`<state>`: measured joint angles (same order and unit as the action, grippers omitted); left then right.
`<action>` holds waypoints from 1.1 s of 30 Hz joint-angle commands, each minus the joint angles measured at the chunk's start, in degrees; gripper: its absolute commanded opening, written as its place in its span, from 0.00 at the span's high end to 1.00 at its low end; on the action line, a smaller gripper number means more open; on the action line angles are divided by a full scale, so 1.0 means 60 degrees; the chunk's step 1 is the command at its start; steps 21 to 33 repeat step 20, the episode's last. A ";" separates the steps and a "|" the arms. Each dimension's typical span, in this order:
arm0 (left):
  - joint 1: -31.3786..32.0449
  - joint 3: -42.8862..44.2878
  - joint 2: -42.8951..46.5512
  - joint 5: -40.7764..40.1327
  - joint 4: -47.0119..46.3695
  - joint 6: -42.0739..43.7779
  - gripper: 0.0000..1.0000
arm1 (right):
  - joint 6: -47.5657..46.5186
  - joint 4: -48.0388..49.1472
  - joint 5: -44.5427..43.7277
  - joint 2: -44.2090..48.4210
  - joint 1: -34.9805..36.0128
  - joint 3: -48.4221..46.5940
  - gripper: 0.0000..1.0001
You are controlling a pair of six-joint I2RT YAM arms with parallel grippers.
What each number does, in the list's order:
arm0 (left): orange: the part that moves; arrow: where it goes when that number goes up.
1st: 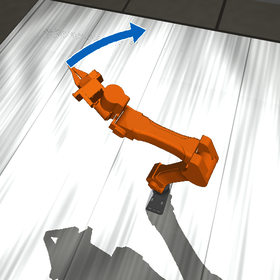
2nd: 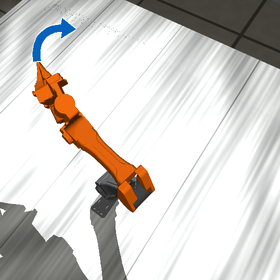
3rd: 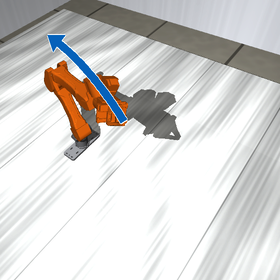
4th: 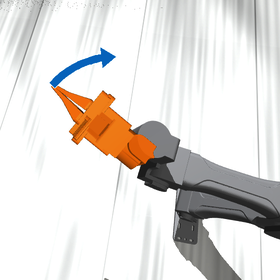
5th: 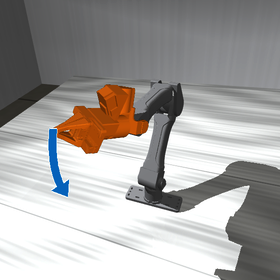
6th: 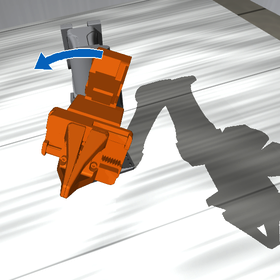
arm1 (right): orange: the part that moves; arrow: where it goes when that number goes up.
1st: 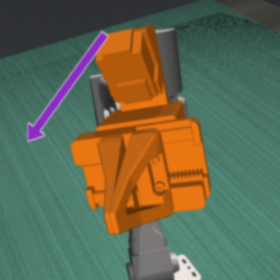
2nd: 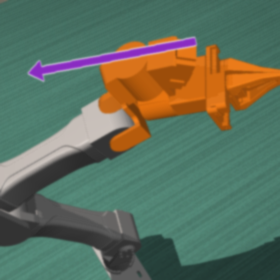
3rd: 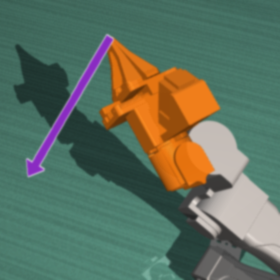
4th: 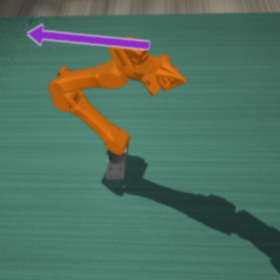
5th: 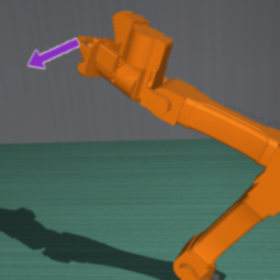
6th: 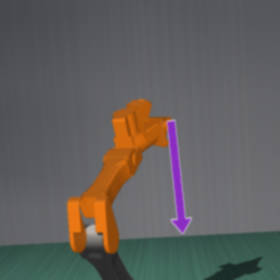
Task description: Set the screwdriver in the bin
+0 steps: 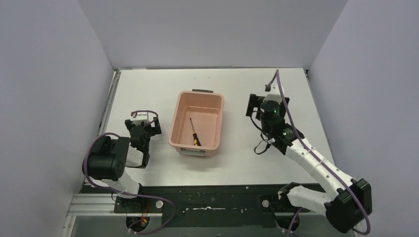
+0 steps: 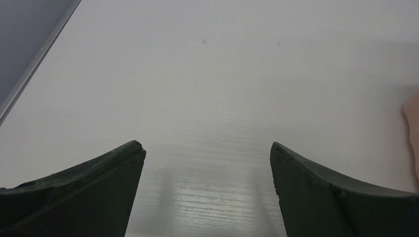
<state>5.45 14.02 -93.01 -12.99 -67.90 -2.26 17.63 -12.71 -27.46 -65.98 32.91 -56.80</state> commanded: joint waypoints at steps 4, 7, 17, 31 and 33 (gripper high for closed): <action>-0.0063 0.0078 0.0123 0.0144 -0.0269 0.0115 0.03 | -0.1259 0.5815 -0.0143 0.2460 -0.2090 0.5412 0.00; -0.0060 0.0073 0.0135 0.0144 -0.0270 0.0121 0.03 | -0.1290 0.7055 -0.0515 0.2630 -0.2388 0.6797 0.00; -0.0059 0.0120 0.0078 0.0171 -0.0188 0.0122 0.03 | -0.1960 0.9183 -0.0493 0.2083 -0.2592 0.8323 0.00; -0.0059 0.0079 0.0120 0.0173 -0.0229 0.0121 0.03 | -0.1954 0.9386 -0.0535 0.2097 -0.2585 0.8484 0.00; -0.0059 0.0079 0.0120 0.0173 -0.0229 0.0121 0.03 | -0.1954 0.9386 -0.0535 0.2097 -0.2585 0.8484 0.00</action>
